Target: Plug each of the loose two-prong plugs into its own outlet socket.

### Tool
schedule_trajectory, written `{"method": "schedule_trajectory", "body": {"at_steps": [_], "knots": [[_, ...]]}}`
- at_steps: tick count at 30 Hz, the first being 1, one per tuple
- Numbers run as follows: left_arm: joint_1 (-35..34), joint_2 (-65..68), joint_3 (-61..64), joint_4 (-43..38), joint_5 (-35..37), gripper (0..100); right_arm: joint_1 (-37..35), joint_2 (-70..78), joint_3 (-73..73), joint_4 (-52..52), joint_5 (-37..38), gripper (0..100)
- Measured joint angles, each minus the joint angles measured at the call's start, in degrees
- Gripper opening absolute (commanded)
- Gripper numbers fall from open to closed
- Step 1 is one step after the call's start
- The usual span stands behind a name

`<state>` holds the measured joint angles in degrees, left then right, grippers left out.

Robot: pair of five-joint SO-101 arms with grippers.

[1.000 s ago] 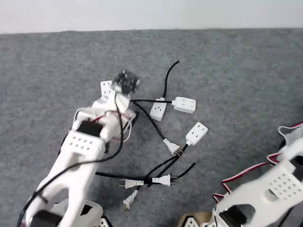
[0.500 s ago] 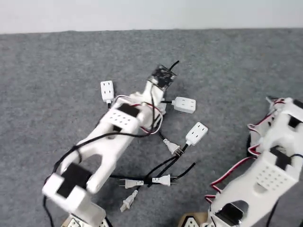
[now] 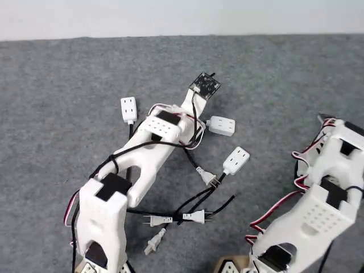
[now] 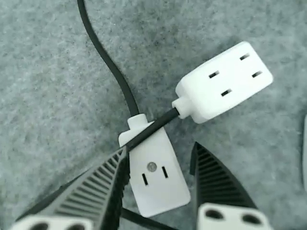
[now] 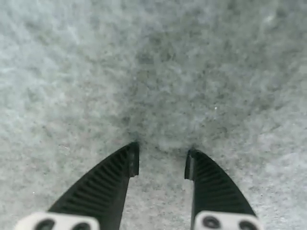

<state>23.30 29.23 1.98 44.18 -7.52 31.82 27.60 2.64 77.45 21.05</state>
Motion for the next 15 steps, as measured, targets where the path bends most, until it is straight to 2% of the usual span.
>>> {"method": "schedule_trajectory", "body": {"at_steps": [7,12,15], "knots": [[-0.44,7.74,-14.33,18.64,0.97,20,0.00,0.00,0.18,0.00,0.00,14.0],[-1.41,13.19,-22.51,28.84,11.25,20,0.00,0.00,0.18,0.00,0.00,13.9],[-2.11,15.56,-26.73,31.21,13.63,16,-0.26,0.00,0.18,0.00,0.00,13.7]]}}
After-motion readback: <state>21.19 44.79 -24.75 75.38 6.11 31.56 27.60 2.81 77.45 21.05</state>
